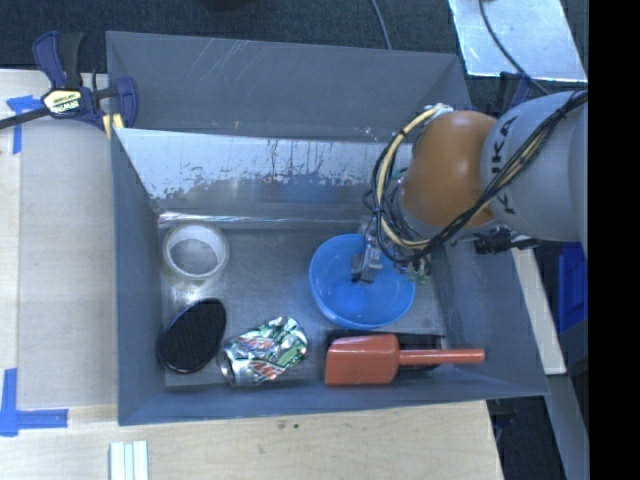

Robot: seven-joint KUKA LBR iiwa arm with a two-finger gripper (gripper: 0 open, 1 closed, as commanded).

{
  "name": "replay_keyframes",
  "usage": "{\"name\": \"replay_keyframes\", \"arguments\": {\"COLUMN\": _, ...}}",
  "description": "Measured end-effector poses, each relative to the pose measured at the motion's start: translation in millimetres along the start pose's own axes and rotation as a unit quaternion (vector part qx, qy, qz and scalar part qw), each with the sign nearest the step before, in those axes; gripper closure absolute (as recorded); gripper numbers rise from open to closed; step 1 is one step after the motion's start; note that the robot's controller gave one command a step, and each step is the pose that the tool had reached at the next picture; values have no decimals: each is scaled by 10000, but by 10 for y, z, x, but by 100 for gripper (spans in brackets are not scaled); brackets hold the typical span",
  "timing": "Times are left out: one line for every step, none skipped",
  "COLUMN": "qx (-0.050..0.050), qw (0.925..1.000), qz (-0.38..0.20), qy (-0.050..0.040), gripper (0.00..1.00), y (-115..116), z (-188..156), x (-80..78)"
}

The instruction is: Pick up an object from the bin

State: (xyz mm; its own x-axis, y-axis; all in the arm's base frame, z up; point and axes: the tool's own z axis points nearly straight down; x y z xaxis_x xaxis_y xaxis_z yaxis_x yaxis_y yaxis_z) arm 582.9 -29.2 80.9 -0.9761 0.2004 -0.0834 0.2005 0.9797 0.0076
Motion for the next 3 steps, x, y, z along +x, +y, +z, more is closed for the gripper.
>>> {"name": "replay_keyframes", "arguments": {"qx": 14, "qw": 9999, "qz": 139, "qy": 80, "gripper": 100, "y": -82, "z": -836, "x": 9}}
{"name": "replay_keyframes", "arguments": {"qx": -1, "qw": 9999, "qz": 96, "qy": -40, "gripper": 100, "y": -7, "z": -317, "x": -24}}
{"name": "replay_keyframes", "arguments": {"qx": 4, "qw": 10000, "qz": 83, "qy": 3, "gripper": 100, "y": 13, "z": -1020, "x": -37}}
